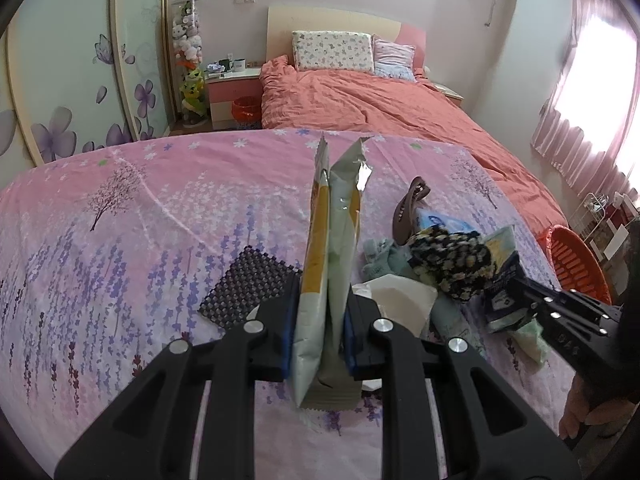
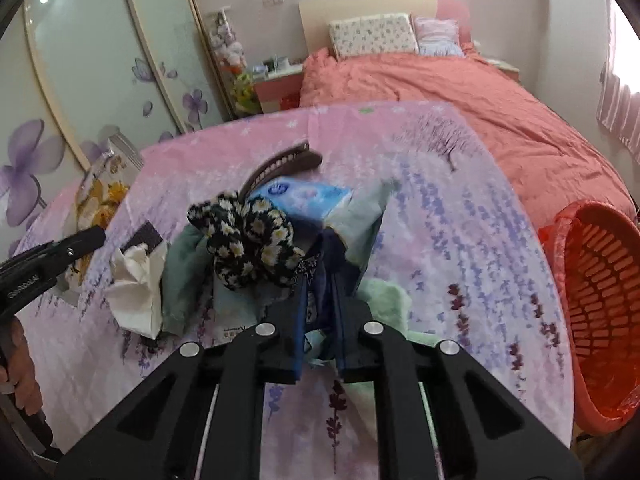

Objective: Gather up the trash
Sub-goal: 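Carry the wrapper and the pouch in both tools over to the orange basket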

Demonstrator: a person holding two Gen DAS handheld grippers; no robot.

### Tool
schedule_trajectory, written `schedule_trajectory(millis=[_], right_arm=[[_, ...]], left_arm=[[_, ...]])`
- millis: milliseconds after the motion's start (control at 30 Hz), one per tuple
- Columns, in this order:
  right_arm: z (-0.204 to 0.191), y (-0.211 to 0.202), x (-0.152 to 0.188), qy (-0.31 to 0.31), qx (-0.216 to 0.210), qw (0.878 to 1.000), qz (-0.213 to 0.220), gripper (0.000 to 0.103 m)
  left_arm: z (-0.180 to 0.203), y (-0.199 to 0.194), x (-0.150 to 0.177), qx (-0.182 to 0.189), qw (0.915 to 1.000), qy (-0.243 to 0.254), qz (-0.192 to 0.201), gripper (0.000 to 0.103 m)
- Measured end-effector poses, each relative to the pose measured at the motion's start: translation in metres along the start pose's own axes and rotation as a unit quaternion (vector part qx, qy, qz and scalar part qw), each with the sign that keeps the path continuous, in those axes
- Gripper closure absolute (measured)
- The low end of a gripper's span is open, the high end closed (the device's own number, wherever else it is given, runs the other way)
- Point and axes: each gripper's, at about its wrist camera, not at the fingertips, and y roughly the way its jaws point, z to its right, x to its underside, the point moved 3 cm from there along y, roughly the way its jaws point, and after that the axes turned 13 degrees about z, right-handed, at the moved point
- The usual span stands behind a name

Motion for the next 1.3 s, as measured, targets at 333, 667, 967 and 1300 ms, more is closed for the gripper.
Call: schedule_trajectory(millis=[333,667,967,1300], right_arm=[[0.022,-0.070,-0.035,0.017,-0.005,0.997,0.078,0.093],[0.048,-0.134,-0.040,0.004,0.010,0.990,0.143,0.093],[0.106,-0.174,-0.040,0.024,0.063,0.980,0.186,0.093],[0.180,-0.178,-0.030,0.063,0.131,0.970,0.197,0.093]], left_arm=[[0.036,-0.023,-0.015,0.020,0.9997,0.000,0.016,0.083],[0.096,-0.050,-0.021,0.063,0.9975,0.012,0.030,0.083],[0.186,-0.059,-0.021,0.144,0.9885,0.033,0.033,0.083],[0.302,-0.036,-0.010,0.230,0.9710,0.063,0.015,0.083]])
